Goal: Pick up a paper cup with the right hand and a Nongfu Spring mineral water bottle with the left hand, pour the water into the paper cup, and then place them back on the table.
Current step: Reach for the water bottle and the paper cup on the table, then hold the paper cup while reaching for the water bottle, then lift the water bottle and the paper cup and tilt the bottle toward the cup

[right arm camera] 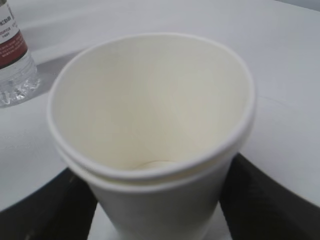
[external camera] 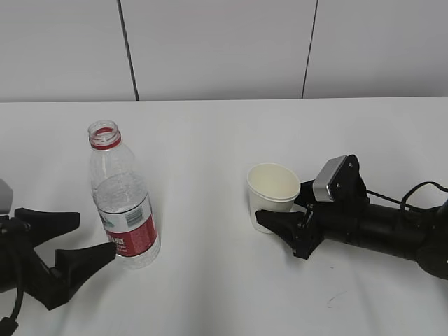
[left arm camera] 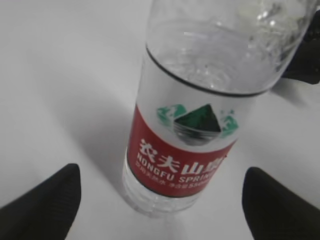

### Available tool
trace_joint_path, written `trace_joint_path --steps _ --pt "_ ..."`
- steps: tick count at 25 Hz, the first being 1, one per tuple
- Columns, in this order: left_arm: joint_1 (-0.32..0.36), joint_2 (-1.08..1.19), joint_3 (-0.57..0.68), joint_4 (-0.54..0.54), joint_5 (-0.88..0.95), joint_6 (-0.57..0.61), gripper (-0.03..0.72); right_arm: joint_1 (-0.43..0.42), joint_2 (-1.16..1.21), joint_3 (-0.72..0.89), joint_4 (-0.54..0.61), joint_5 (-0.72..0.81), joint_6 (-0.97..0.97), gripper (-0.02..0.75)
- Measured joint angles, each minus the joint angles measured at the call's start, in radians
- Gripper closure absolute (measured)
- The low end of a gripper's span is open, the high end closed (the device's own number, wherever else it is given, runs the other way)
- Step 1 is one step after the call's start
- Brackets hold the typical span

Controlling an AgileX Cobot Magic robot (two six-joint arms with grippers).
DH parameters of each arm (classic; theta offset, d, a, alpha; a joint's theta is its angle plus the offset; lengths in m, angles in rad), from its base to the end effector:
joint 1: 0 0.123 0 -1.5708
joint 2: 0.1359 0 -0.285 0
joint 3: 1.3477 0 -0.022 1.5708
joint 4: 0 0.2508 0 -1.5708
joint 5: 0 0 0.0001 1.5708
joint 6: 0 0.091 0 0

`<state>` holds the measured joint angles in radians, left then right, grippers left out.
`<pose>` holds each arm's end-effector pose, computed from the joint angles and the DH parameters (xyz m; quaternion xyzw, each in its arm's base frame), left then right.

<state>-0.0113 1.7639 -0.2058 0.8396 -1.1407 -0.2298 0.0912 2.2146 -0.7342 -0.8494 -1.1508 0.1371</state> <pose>0.1970 -0.0638 0.1130 0.2705 0.7772 -0.2650 0.5026 0.3199 0.0919 0.0558 -0.3477 0.7256 0.2554 0.5361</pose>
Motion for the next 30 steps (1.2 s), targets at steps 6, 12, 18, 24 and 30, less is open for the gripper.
trace_joint_path --steps 6,12,18,24,30 --pt "0.0 0.107 -0.038 0.035 0.0 0.0 0.1 0.0 0.0 0.0 0.0 0.0 0.001 0.216" --pt "0.0 0.128 -0.094 0.059 0.0 0.0 0.1 0.0 0.0 0.0 -0.006 0.0 0.001 0.216" --pt "-0.097 0.129 -0.151 0.062 0.0 0.0 0.1 0.0 0.0 0.0 -0.012 0.0 0.002 0.216" --pt "-0.214 0.131 -0.198 -0.014 0.009 0.0 0.1 0.0 0.0 0.0 -0.015 0.0 0.002 0.216" --pt "-0.222 0.136 -0.2 -0.038 0.041 0.0 0.1 0.0 0.0 0.0 -0.017 0.0 0.002 0.216"
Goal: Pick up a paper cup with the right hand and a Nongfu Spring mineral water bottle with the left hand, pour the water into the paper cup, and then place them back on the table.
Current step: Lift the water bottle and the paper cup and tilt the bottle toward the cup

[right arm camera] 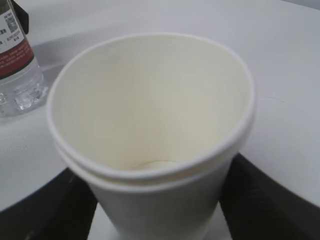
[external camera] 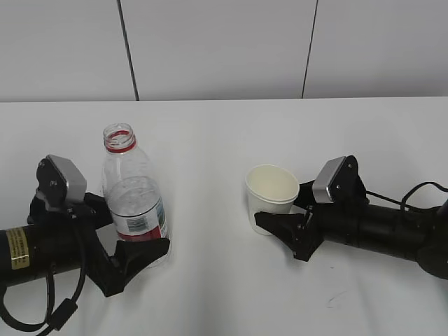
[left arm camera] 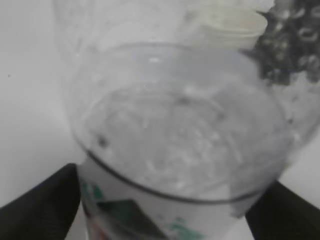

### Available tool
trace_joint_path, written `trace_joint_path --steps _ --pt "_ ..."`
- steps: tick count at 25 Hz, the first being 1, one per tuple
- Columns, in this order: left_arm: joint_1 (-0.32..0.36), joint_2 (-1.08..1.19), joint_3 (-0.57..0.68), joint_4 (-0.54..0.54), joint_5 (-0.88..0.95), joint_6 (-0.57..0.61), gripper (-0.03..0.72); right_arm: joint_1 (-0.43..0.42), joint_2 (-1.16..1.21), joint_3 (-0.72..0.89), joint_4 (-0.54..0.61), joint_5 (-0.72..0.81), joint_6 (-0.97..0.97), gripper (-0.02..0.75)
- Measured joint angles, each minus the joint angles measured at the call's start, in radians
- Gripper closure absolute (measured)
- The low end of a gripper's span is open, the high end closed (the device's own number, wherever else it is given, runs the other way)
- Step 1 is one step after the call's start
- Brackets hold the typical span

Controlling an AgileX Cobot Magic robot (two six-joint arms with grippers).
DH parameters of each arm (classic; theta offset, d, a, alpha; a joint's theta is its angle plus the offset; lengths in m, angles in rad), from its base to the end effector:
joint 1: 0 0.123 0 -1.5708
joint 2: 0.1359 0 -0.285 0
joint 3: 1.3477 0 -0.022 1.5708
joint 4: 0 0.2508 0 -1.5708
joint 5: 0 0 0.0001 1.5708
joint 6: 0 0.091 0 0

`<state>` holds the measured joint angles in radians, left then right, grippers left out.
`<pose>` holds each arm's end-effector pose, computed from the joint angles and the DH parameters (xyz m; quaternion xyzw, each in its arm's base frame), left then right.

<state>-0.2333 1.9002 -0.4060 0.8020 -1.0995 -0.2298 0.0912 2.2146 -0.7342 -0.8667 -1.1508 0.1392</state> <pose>0.2325 -0.1151 0.1022 0.3497 0.7424 -0.2961 0.4887 0.3187 0.0927 0.0556 -0.3539 0.7233 0.2594 0.5332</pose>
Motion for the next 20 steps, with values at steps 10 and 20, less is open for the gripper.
trace_joint_path --steps 10,20 --pt "-0.003 0.014 0.0 -0.071 0.015 0.0 0.11 0.0 0.0 0.0 -0.008 0.0 0.002 0.216" --pt "-0.004 0.016 0.0 -0.051 0.007 0.0 0.292 0.0 0.0 0.0 -0.011 0.0 0.002 0.216"
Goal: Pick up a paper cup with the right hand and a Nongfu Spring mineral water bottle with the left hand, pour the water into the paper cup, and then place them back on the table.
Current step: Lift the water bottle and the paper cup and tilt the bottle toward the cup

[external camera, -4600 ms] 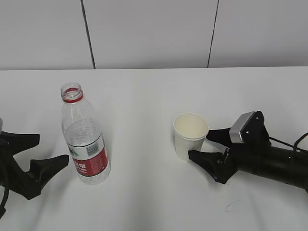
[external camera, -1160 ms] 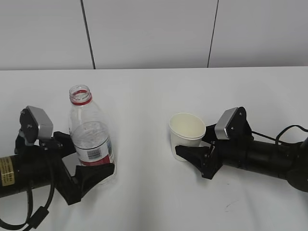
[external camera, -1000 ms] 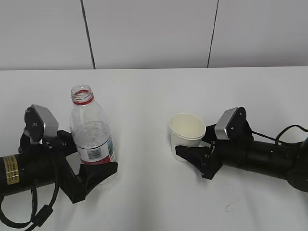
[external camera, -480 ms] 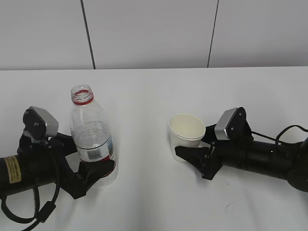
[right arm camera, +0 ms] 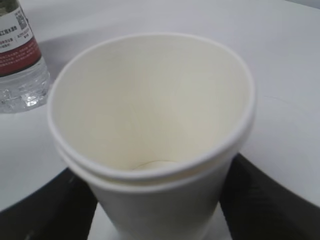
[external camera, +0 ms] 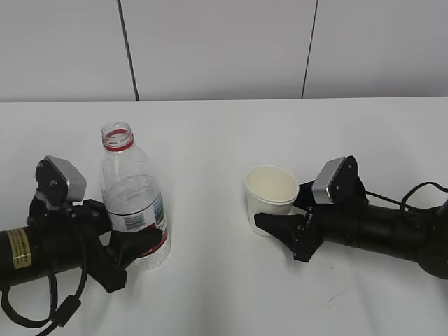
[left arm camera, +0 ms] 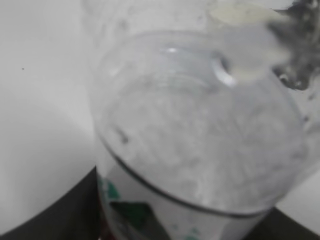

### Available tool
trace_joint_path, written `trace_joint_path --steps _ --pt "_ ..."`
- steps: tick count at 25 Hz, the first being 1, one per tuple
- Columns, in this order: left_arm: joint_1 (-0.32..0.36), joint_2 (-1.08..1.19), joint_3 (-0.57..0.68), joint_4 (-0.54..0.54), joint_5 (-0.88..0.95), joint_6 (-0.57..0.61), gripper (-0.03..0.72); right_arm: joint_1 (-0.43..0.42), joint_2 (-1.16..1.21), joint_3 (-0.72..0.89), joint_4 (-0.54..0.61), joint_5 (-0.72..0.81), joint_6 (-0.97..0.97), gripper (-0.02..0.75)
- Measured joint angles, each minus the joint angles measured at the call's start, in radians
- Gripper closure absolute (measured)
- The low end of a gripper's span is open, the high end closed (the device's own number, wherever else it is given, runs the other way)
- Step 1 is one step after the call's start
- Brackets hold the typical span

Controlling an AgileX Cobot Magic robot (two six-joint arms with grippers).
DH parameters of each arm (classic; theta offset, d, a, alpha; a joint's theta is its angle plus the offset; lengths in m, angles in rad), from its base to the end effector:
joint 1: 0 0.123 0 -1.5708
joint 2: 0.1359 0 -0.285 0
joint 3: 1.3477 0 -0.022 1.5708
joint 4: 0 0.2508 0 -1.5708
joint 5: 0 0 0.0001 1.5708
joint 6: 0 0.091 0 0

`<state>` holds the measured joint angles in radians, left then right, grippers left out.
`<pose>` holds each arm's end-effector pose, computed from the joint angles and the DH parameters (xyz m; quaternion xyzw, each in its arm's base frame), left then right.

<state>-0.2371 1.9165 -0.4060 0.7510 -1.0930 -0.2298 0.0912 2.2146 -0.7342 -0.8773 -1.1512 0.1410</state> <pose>0.2351 -0.1135 0.0979 0.3293 0.7558 -0.2876 0.4874 0.3180 0.0932 0.0555 -0.3575 0.7219 0.2620 0.5314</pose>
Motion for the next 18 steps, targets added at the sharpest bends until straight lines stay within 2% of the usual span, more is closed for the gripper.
trace_joint_path --steps 11,18 --pt "0.0 0.0 0.0 -0.004 -0.002 0.029 0.344 0.0 -0.046 0.0 -0.102 0.0 0.049 0.216" --pt "-0.001 0.003 0.0 -0.148 -0.016 0.157 0.351 0.0 -0.063 -0.002 -0.168 0.0 0.078 0.216"
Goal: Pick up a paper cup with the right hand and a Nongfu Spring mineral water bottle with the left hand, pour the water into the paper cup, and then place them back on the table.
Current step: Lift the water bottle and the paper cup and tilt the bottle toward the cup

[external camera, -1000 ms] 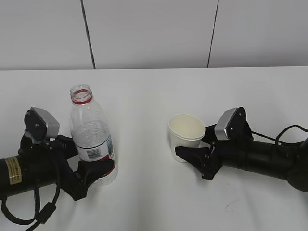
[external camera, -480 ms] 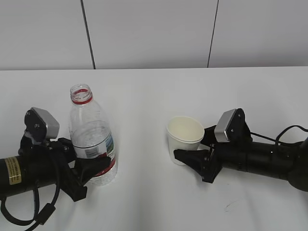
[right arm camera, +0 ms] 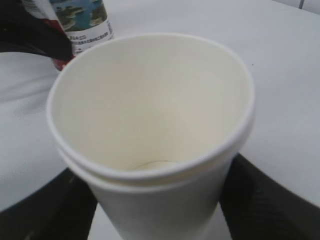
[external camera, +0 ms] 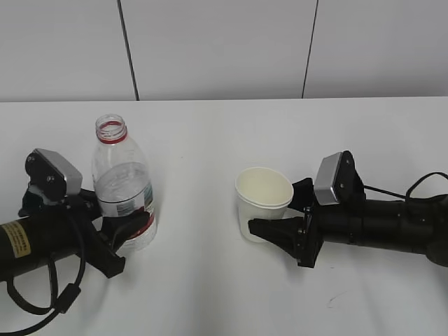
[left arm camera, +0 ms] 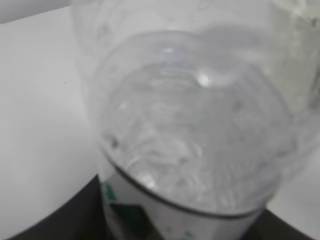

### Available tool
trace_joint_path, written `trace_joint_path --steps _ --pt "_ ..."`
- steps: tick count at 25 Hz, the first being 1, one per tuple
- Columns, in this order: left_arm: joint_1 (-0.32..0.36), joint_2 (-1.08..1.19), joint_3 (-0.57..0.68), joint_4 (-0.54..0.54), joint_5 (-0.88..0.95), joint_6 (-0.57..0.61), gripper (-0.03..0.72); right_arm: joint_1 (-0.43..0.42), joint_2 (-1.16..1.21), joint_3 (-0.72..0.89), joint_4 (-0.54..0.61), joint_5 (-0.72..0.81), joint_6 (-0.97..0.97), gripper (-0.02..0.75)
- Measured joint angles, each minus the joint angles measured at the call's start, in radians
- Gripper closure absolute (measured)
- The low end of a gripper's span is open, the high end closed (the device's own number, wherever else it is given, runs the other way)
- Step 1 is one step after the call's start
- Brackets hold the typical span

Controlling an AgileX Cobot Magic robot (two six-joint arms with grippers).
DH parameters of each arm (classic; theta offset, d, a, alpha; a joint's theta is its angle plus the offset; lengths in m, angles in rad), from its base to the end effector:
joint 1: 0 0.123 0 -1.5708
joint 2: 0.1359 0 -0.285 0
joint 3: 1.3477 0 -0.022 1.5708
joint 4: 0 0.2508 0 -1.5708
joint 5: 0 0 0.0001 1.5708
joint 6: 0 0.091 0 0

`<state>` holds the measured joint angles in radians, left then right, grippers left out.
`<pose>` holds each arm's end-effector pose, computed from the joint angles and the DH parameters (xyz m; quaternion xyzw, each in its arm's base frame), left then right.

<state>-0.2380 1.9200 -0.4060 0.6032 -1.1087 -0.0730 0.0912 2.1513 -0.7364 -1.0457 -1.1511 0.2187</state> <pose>0.2445 -0.1068 0.0995 0.3260 0.7493 -0.2228 0.5316 0.3104 0.1006 0.0738 -0.4055 0.6915 0.3022 0.5158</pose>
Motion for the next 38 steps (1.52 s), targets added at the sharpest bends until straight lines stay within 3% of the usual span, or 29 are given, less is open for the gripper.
trace_joint_path --steps 5,13,20,27,34,38 --pt "0.0 0.001 -0.038 -0.055 0.012 0.073 0.352 0.015 0.0 -0.026 -0.013 0.0 0.02 0.216" --pt "0.0 0.002 -0.179 -0.059 0.054 0.083 0.352 0.054 0.0 -0.082 0.001 0.0 0.063 0.216" --pt "0.0 0.002 -0.329 -0.042 0.234 0.083 0.352 0.06 0.0 -0.105 0.02 0.0 0.075 0.216" --pt "0.001 0.002 -0.455 0.072 0.375 0.083 0.352 0.06 0.0 -0.193 0.036 0.019 0.163 0.216" --pt "0.001 0.002 -0.555 0.115 0.497 0.084 0.351 0.06 0.0 -0.243 -0.062 0.072 0.29 0.216" --pt "-0.001 0.002 -0.604 0.196 0.577 0.084 0.351 0.06 0.0 -0.309 -0.132 0.126 0.369 0.216"
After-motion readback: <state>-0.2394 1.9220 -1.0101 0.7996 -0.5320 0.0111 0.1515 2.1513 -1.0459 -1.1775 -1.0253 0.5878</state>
